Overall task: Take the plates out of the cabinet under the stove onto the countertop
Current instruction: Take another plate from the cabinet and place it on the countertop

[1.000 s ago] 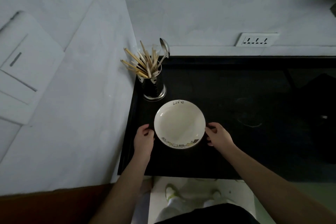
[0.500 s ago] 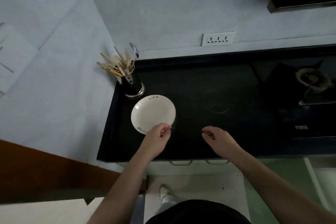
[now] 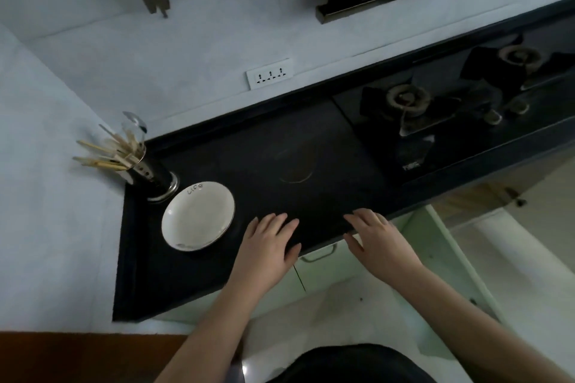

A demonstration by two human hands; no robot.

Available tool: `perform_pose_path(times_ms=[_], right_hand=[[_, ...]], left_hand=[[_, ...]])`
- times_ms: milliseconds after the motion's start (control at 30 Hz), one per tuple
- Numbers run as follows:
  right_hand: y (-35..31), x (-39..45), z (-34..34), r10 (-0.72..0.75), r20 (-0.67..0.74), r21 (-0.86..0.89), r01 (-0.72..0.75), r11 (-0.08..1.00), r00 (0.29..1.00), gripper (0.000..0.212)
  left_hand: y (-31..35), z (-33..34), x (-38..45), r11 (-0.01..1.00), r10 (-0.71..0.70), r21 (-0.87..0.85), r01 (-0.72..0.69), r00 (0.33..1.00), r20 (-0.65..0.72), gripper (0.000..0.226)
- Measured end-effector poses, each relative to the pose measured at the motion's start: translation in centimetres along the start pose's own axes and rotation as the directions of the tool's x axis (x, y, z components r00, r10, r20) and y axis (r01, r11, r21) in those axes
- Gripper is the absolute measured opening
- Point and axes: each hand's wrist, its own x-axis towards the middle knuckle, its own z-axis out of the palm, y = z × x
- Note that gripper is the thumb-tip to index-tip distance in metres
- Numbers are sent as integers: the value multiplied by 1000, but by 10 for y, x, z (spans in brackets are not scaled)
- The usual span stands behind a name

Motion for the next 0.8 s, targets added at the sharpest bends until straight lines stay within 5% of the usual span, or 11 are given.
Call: perform_pose_path(times_ms=[200,433,800], right_hand=[[-3,-34,-2,165,-105,-30,-168,985,981,55],[-3,-103,7,398,-168,-16,-406,914,902,57],[7,-250,8,718,-248,106,-718,688,651,63]], left_hand=[[-10,-20,18,994,110,36,-107,990,-94,58],[-12,1,6,960,279,-19,-279,960,-9,64],[108,18,-1,830,555,-4,-558,825,111,65]])
